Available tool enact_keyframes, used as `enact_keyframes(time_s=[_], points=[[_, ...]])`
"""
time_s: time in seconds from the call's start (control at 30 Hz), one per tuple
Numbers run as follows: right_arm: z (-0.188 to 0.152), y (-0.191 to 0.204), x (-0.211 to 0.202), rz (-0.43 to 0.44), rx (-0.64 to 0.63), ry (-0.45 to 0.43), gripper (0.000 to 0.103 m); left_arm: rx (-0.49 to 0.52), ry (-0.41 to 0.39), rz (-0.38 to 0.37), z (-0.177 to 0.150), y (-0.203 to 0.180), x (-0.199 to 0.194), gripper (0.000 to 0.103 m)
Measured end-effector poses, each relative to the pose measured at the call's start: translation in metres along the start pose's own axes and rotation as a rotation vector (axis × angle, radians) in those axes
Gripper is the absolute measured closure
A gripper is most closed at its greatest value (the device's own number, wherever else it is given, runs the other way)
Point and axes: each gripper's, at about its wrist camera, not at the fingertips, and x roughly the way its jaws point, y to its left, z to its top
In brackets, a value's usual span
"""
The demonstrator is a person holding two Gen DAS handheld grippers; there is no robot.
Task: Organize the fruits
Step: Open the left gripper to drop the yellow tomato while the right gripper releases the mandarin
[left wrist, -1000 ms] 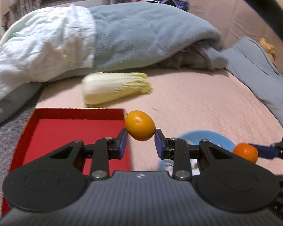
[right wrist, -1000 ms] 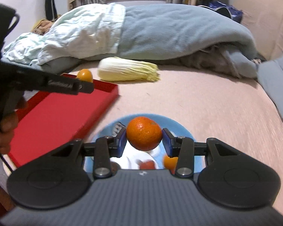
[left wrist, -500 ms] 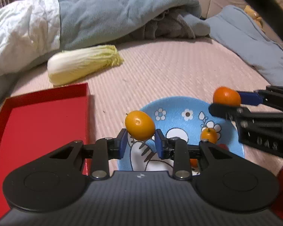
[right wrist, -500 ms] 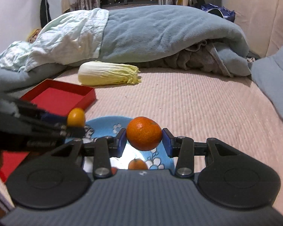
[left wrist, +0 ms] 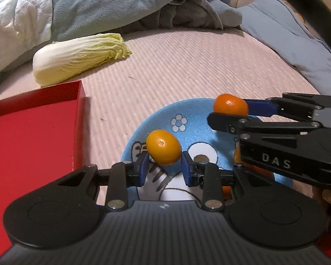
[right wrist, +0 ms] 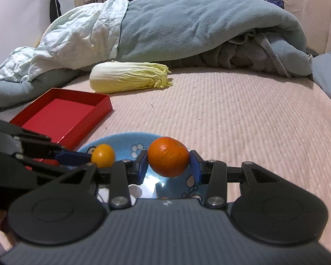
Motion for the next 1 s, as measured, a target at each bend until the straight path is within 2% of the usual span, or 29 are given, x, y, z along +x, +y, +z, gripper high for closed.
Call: enact_keyframes(time_s=[0.53,0.63,0.93,0.97,1.0], points=[[-0.001,0.001,0.003,0.012,0.000,-0.005,0.058,0.023,-0.005,0.011,-0.001,-0.001,-0.005,0.065],[-0.001,-0.001,-0.001,0.013,0.011,-0.023,0.050,0.028,-0.013,0.015,-0.002,0.000,-0.008,0.059],[0.005,-0.007,-0.031,-0.028,0.062,-0.068,0.049,0.020,-0.067,0.035,0.002,0.003,-0.032,0.058],[0.006,-0.007,-0.038,-0.033,0.070,-0.073,0.046,0.017,-0.075,0.039,0.003,0.003,-0.035,0.057],[0.006,-0.008,-0.046,-0.041,0.078,-0.079,0.036,0.014,-0.083,0.042,0.004,0.003,-0.039,0.056]])
